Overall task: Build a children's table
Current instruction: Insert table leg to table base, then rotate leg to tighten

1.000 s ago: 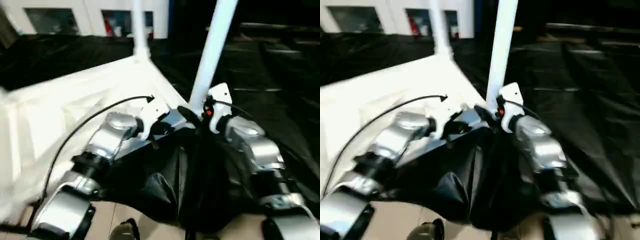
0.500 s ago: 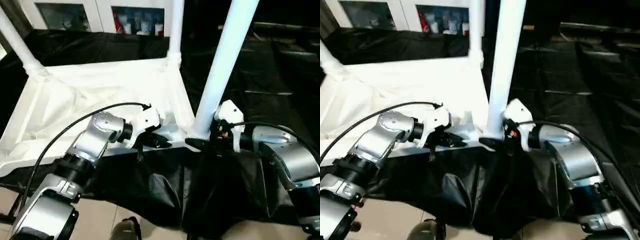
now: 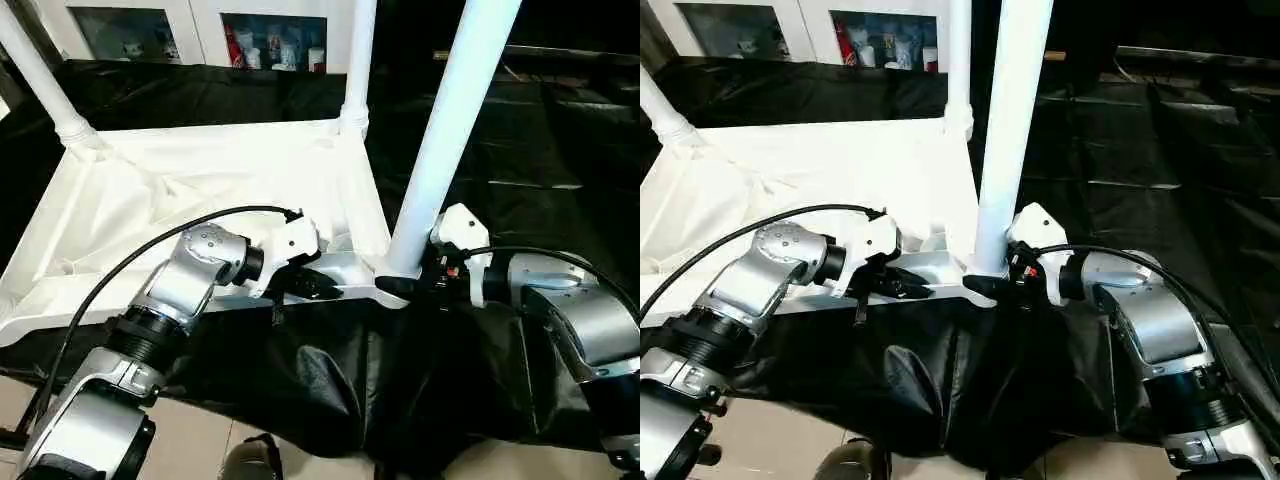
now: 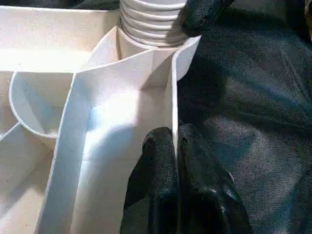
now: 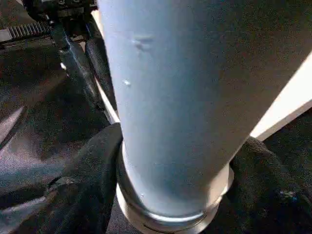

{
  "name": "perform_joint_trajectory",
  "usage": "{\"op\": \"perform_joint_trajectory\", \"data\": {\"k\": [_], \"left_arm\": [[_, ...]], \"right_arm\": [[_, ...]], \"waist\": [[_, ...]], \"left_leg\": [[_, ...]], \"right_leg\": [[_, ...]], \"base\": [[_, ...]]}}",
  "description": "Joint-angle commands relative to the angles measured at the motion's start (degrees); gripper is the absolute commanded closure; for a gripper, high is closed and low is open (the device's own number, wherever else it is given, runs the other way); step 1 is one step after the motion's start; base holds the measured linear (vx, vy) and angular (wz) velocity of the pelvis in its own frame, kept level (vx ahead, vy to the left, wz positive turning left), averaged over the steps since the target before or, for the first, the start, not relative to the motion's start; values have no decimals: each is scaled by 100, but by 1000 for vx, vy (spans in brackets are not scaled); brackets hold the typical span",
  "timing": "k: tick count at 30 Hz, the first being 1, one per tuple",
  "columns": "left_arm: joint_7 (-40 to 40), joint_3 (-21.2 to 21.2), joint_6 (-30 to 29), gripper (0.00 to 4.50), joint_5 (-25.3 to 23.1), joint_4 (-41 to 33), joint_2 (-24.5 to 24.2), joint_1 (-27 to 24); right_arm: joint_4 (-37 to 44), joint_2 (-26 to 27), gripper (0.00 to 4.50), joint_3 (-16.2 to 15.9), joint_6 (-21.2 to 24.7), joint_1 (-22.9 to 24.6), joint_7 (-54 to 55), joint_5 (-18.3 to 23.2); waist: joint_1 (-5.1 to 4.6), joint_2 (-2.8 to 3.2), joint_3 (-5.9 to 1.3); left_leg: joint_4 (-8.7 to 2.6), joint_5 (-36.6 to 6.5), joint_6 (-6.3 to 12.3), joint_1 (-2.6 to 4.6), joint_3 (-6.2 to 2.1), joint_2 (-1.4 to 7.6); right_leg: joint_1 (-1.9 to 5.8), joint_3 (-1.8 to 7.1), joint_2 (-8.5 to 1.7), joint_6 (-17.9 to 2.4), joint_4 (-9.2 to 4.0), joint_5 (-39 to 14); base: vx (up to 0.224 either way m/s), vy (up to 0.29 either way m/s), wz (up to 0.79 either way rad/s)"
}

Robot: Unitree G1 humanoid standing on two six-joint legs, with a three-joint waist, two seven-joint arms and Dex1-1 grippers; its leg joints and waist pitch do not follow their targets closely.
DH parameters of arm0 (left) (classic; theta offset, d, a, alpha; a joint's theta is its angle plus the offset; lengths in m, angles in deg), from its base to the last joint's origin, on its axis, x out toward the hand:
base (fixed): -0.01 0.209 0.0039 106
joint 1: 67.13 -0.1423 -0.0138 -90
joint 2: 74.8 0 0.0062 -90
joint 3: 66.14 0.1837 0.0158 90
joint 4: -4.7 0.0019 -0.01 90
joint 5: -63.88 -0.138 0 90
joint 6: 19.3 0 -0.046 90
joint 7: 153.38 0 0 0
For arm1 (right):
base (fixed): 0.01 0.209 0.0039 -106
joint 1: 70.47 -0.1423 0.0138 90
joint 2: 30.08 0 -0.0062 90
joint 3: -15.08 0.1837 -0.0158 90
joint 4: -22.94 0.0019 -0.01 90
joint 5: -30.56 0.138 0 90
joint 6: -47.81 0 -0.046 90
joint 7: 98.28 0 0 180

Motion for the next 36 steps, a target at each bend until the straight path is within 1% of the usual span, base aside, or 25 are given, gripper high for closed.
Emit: {"op": "perform_joint_trajectory", "data": {"k": [1, 2, 4, 5, 6, 7, 8, 9, 10, 11, 12, 13, 14, 15, 16, 17, 18, 19, 20, 21, 22, 24, 25, 31, 36], "left_arm": [[-57, -24, 92, 450, 198, -118, 121, 144], [-22, -36, 70, 450, 197, -107, 135, 150], [489, -184, -200, 450, 135, 82, 343, 276], [736, -234, -267, 450, 88, 189, 447, 353], [887, -262, -299, 450, 58, 257, 512, 403], [1350, -382, -434, 450, 14, 435, 709, 536], [1655, -469, -553, 450, 8, 554, 863, 633], [1655, -469, -553, 450, 8, 554, 863, 633], [1925, -548, -647, 450, 15, 655, 1011, 719], [2469, -687, -849, 450, 31, 835, 1329, 882], [2469, -687, -849, 450, 31, 835, 1329, 882], [2712, -735, -910, 450, 35, 900, 1483, 947], [2861, -754, -947, 450, 41, 916, 1594, 978], [2922, -754, -959, 450, 44, 913, 1657, 988], [2989, -720, -970, 450, 20, 901, 1786, 991], [2981, -712, -963, 450, 17, 896, 1792, 987], [2943, -673, -939, 450, 4, 869, 1823, 963], [2880, -641, -933, 450, 8, 823, 1834, 914], [2802, -609, -875, 450, 7, 790, 1807, 875], [2766, -591, -841, 450, 3, 777, 1793, 856], [2727, -578, -854, 450, 5, 752, 1775, 830], [2551, -515, -765, 450, 11, 678, 1683, 745], [2551, -515, -765, 450, 11, 678, 1683, 745], [2551, -515, -765, 450, 11, 678, 1683, 745], [2551, -515, -765, 450, 11, 678, 1683, 745]], "right_arm": [[44, 111, 174, -150, 65, 143, 102, -31], [19, 146, 175, -136, 71, 155, 150, -31], [-327, 615, 176, 69, 184, 227, 860, -71], [-496, 835, 176, 143, 195, 225, 1177, -101], [-601, 972, 176, 187, 199, 220, 1370, -120], [-855, 1309, 176, 319, 263, 151, 1903, -169], [-1060, 1571, 177, 425, 320, 76, 2319, -201], [-1060, 1571, 177, 425, 320, 76, 2319, -201], [-1274, 1791, 177, 494, 306, -10, 2656, -234], [-1791, 2233, 177, 627, 239, -255, 3303, -280], [-1791, 2233, 177, 627, 239, -255, 3303, -280], [-2051, 2447, 177, 694, 195, -389, 3579, -295], [-2228, 2597, 177, 733, 141, -486, 3738, -312], [-2327, 2683, 177, 758, 92, -540, 3801, -313], [-2496, 2853, 121, 796, -45, -649, 3826, -329], [-2501, 2866, 107, 802, -43, -656, 3821, -323], [-2527, 2928, 107, 823, -31, -691, 3802, -300], [-2533, 2958, 98, 799, -43, -723, 3826, -346], [-2528, 2948, 83, 769, -67, -734, 3836, -389], [-2553, 2947, 83, 752, -107, -752, 3865, -424], [-2565, 2942, 61, 740, -127, -766, 3855, -442], [-2515, 2888, 61, 687, -168, -789, 3714, -465], [-2515, 2888, 61, 687, -168, -789, 3714, -465], [-2515, 2888, 61, 687, -168, -789, 3714, -465], [-2515, 2888, 61, 687, -168, -789, 3714, -465]], "waist": [[-15, -35, -503], [-11, -31, -501], [-31, -39, -492], [-38, -48, -492], [-51, -44, -487], [-71, -45, -464], [-96, -58, -468], [-103, -64, -476], [-127, -56, -465], [-154, -33, -472], [-174, -39, -476], [-168, -45, -487], [-177, -45, -483], [-182, -48, -492], [-173, -46, -506], [-168, -43, -508], [-173, -42, -507], [-172, -57, -527], [-172, -50, -529], [-172, -45, -527], [-175, -46, -533], [-175, -40, -530], [-177, -45, -534], [-181, -39, -528], [-183, -42, -526]], "left_leg": [[-274, -1191, 436, 172, -48, 111], [-278, -1223, 413, 177, -52, 113], [-285, -1369, 325, 177, -54, 106], [-293, -1466, 234, 182, -65, 99], [-294, -1515, 215, 186, -58, 95], [-309, -1651, 119, 192, -61, 84], [-320, -1724, 38, 176, -84, 70], [-318, -1712, 12, 174, -89, 63], [-326, -1770, -3, 193, -85, 62], [-330, -1800, -21, 189, -90, 61], [-323, -1783, -34, 178, -89, 50], [-321, -1772, -38, 185, -93, 44], [-320, -1751, -28, 183, -86, 46], [-316, -1699, 8, 176, -87, 42], [-307, -1629, 52, 181, -82, 46], [-303, -1600, 83, 181, -79, 46], [-309, -1542, 124, 163, -81, 42], [-301, -1457, 168, 158, -80, 43], [-297, -1421, 196, 163, -75, 42], [-300, -1420, 200, 166, -76, 47], [-296, -1410, 208, 173, -71, 49], [-296, -1450, 212, 174, -69, 49], [-295, -1429, 215, 163, -68, 44], [-302, -1465, 201, 179, -65, 50], [-305, -1476, 189, 173, -67, 49]], "right_leg": [[365, 200, -238, -1396, -271, -887], [362, 199, -241, -1382, -277, -952], [340, 199, -246, -1335, -302, -1185], [350, 194, -253, -1297, -320, -1366], [332, 199, -252, -1274, -325, -1443], [314, 197, -250, -1201, -357, -1708], [340, 182, -261, -1112, -372, -1915], [350, 178, -268, -1070, -369, -1956], [319, 183, -259, -1006, -403, -2058], [318, 182, -256, -1011, -400, -2022], [323, 179, -258, -1017, -398, -2010], [334, 169, -253, -994, -404, -1999], [327, 178, -254, -996, -407, -1957], [339, 174, -250, -1007, -401, -1873], [344, 175, -248, -1016, -397, -1757], [340, 176, -244, -1024, -395, -1678], [356, 171, -232, -1044, -381, -1552], [371, 171, -232, -1069, -355, -1418], [366, 171, -227, -1090, -358, -1358], [364, 171, -226, -1097, -356, -1346], [364, 174, -224, -1124, -351, -1302], [364, 174, -230, -1151, -357, -1332], [376, 173, -229, -1147, -349, -1302], [364, 178, -228, -1126, -358, -1389], [367, 178, -228, -1119, -358, -1395]], "base": [[0, 0, 0], [0, 0, 0], [0, 0, 0], [0, 0, 0], [0, 0, 0], [0, 0, 0], [0, 0, 0], [0, 0, 0], [0, 0, 0], [0, 0, 0], [0, 0, 0], [0, 0, 0], [0, 0, 0], [0, 0, 0], [0, 0, 0], [0, 0, 0], [0, 0, 0], [0, 0, 0], [0, 0, 0], [0, 0, 0], [0, 0, 0], [0, 0, 0], [0, 0, 0], [0, 0, 0], [0, 0, 0]]}}
